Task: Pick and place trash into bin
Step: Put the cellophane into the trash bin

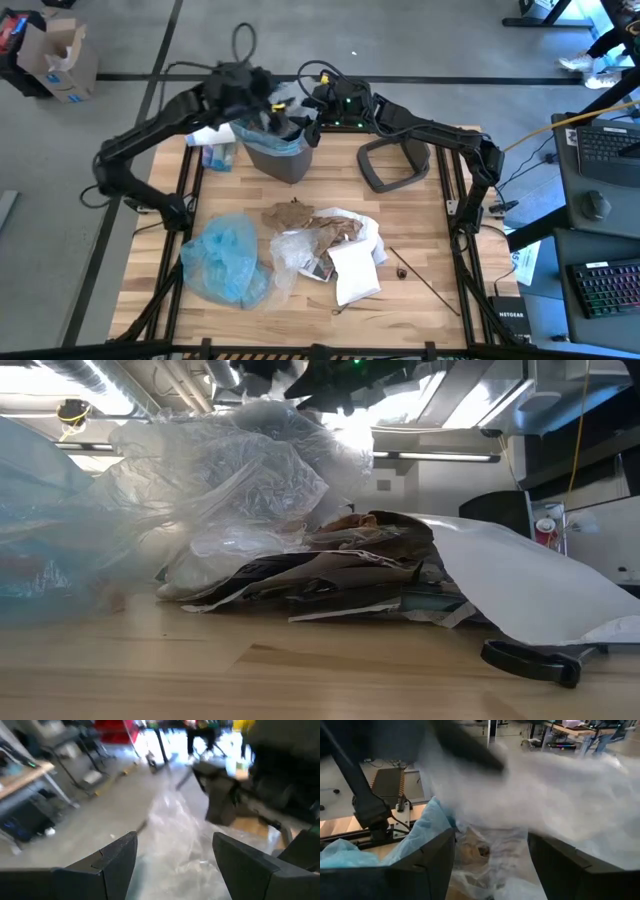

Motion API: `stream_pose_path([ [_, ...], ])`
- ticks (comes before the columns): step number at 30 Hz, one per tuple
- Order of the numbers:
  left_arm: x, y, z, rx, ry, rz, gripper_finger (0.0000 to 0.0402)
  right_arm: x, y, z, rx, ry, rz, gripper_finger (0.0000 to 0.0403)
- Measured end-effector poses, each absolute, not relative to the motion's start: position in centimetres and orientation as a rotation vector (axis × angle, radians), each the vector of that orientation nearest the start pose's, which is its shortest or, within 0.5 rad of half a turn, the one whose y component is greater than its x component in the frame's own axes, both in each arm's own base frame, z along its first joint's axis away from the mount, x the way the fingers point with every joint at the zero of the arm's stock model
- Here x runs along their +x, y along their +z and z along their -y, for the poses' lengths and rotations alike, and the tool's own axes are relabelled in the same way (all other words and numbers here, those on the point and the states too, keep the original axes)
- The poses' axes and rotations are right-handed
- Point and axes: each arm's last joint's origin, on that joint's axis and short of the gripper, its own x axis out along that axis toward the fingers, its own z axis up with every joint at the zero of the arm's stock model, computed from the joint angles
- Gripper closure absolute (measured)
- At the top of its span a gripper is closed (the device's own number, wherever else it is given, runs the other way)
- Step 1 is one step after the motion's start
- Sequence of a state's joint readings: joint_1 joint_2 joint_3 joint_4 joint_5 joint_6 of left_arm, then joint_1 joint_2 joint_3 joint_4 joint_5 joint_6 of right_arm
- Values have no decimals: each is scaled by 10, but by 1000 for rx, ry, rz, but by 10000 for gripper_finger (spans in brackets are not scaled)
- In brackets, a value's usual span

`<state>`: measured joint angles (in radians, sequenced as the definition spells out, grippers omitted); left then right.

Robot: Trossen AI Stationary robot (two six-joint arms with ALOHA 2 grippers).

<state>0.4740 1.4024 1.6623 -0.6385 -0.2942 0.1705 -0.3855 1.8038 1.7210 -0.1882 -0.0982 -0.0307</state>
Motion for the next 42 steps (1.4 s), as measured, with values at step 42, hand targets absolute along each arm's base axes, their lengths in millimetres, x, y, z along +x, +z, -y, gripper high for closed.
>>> stream_pose_path([
  [42,244,377,-176,-322,672,-859,149,345,429,125,-4,-233,-225,162],
])
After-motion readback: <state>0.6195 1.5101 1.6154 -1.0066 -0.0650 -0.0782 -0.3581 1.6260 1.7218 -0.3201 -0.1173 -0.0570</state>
